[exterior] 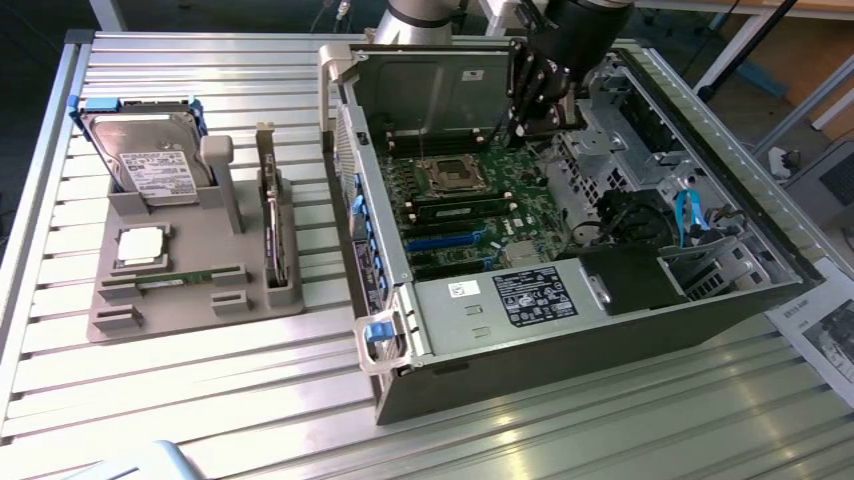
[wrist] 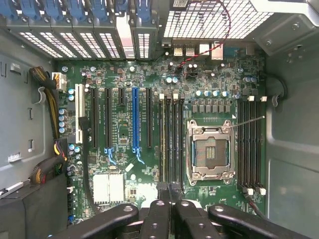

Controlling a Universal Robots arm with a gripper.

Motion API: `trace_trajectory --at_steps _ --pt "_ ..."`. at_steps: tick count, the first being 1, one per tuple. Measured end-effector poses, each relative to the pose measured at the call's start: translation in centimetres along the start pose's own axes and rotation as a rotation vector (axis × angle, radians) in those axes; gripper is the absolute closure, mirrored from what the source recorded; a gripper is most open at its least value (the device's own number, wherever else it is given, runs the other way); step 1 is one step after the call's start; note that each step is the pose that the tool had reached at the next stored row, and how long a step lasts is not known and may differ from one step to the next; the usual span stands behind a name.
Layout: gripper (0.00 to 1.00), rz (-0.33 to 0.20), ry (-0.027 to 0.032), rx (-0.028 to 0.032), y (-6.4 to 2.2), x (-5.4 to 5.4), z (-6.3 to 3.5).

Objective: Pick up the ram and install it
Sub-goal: 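Press down the ram until it locks into place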

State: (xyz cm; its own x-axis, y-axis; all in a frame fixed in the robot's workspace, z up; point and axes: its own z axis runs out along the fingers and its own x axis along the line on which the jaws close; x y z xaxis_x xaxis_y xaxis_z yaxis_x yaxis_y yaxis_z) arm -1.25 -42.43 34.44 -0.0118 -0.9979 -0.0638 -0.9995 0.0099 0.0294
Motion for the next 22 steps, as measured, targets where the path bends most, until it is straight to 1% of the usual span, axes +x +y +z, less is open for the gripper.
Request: trace_trajectory --at_steps 2,3,4,6,8,11,14,16,18,19,20,22 --pt "0.90 0.000 0.0000 -0.0001 -0.09 0.0 0.00" --pt "0.90 0.000 0.0000 0.0000 -0.23 0.0 0.00" --pt "0.90 0.000 0.0000 0.0000 -0.54 0.0 -0.02" --pt "0.90 0.000 -0.0001 -0.0003 -1.39 0.0 -0.04" --pt "0.90 0.000 0.0001 -0.0007 -2.60 0.0 -0.08" --pt "0.90 0.000 0.0000 -0.0008 -3.50 0.0 -0.10" --pt "0.90 0.000 0.0000 -0.0007 -3.93 0.0 -0.11" --pt "0.90 0.000 0.0000 -0.0007 -4.45 -0.1 -0.12" --pt "0.90 0.000 0.0000 -0.0007 -4.49 -0.1 -0.13" --pt "0.90 0.000 -0.0001 -0.0007 -4.49 0.0 0.04" --pt "0.90 0.000 0.0000 -0.0007 -4.51 0.0 0.47" --pt "0.90 0.000 -0.0001 -0.0007 -4.52 0.0 0.81"
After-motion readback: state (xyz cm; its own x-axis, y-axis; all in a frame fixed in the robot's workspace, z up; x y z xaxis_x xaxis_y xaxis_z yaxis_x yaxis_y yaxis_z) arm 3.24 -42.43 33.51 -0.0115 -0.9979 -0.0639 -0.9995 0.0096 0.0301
